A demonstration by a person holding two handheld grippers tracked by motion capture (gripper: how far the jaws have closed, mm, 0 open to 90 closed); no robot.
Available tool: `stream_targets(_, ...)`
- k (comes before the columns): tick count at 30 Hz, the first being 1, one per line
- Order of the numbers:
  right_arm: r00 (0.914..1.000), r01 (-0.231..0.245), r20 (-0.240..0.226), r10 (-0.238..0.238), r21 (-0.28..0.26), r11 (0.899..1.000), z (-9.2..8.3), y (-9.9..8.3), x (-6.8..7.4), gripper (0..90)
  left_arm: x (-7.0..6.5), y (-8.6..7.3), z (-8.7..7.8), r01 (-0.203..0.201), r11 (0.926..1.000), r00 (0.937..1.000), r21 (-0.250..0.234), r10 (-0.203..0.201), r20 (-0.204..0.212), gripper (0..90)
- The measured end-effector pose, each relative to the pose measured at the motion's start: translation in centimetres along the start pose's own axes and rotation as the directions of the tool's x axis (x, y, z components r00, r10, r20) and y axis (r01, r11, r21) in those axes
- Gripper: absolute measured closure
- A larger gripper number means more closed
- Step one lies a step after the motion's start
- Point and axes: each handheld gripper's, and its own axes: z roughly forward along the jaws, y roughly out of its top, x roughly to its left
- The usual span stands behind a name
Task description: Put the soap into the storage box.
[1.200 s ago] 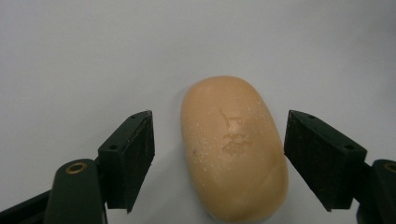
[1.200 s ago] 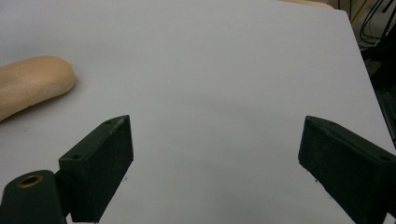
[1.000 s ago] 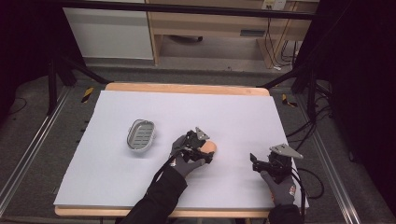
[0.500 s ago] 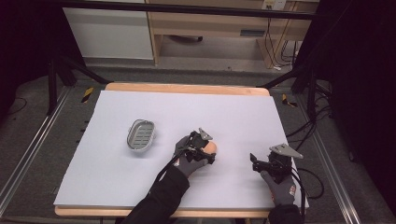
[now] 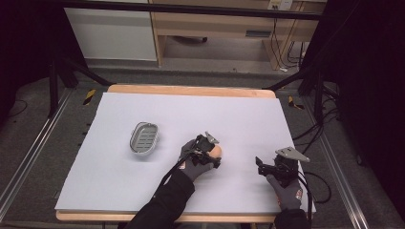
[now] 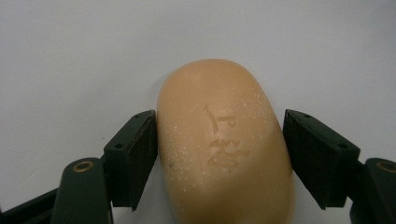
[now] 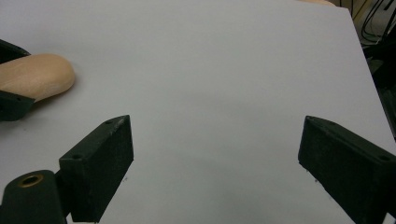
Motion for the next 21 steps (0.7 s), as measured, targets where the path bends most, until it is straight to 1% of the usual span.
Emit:
stream_targets(1,1.0,0.001,0.001,-0.001,0.0,1.0,0.0,0.0,0.0,10.3,0.01,0.03,0.09,-0.004,1.0,1.0,0.003,0.004,0.0,26.8)
stream_targets(10,1.0,0.003,0.001,-0.003,0.001,1.0,0.04,-0.03,-0.04,10.3,0.16,0.23,0.54,0.002,0.9998,0.9999,0.021,-0.002,0.01,26.4)
stream_targets(21,1.0,0.001,0.004,-0.001,0.006,1.0,0.13,-0.04,-0.06,10.3,0.16,0.4,0.63,0.003,0.9995,0.9999,0.033,-0.003,0.011,26.5)
